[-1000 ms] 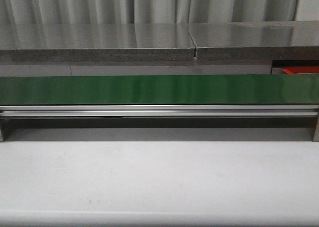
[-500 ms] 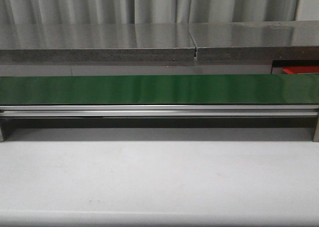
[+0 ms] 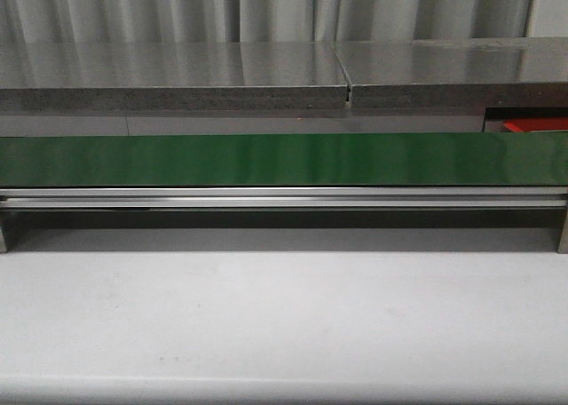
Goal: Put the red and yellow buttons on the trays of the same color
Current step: 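Grasp the red button with the left gripper, set it on the belt, release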
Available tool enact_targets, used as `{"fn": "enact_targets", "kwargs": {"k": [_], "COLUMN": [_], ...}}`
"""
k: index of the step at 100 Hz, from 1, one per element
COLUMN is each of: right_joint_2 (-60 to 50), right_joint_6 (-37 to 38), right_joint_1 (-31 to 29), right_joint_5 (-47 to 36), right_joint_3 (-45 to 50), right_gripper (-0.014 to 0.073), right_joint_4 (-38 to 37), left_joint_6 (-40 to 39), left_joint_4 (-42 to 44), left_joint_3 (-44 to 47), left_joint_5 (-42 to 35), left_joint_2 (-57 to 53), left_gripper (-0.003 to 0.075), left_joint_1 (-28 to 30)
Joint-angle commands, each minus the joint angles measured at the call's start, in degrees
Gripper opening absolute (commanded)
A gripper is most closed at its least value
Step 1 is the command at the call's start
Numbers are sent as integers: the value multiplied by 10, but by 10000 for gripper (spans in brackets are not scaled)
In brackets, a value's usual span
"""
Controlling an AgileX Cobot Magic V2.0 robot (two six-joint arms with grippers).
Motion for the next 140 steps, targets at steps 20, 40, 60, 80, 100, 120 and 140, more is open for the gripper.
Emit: {"fn": "enact_targets", "kwargs": {"k": [20, 40, 60, 80, 100, 120, 140], "right_joint_2": [1, 1, 1, 1, 1, 1, 1], "right_joint_6": [-5, -5, -5, -5, -5, -5, -5], "right_joint_1": [2, 2, 2, 2, 2, 2, 2], "right_joint_5": [-35, -35, -35, -35, -35, -35, -35], "right_joint_3": [-15, -15, -15, -15, -15, -15, -15], "right_gripper": [-117, -117, -117, -117, -117, -117, -117], "right_joint_4": [3, 3, 3, 3, 3, 3, 3], "left_joint_6": [27, 37, 37, 37, 38, 38, 41], "left_joint_4": [-11, -11, -14, -15, -17, -36, -43], "left_joint_3": [-34, -56, -81, -84, -99, -140, -187], "left_joint_5": [-17, -8, 27, 49, 62, 99, 141], "left_joint_2": [-42, -8, 39, 62, 62, 62, 58], "left_gripper": [-19, -19, -18, -13, 236, 603, 631], "left_joint_1": [-103, -145, -151, -151, -151, -153, -154]}}
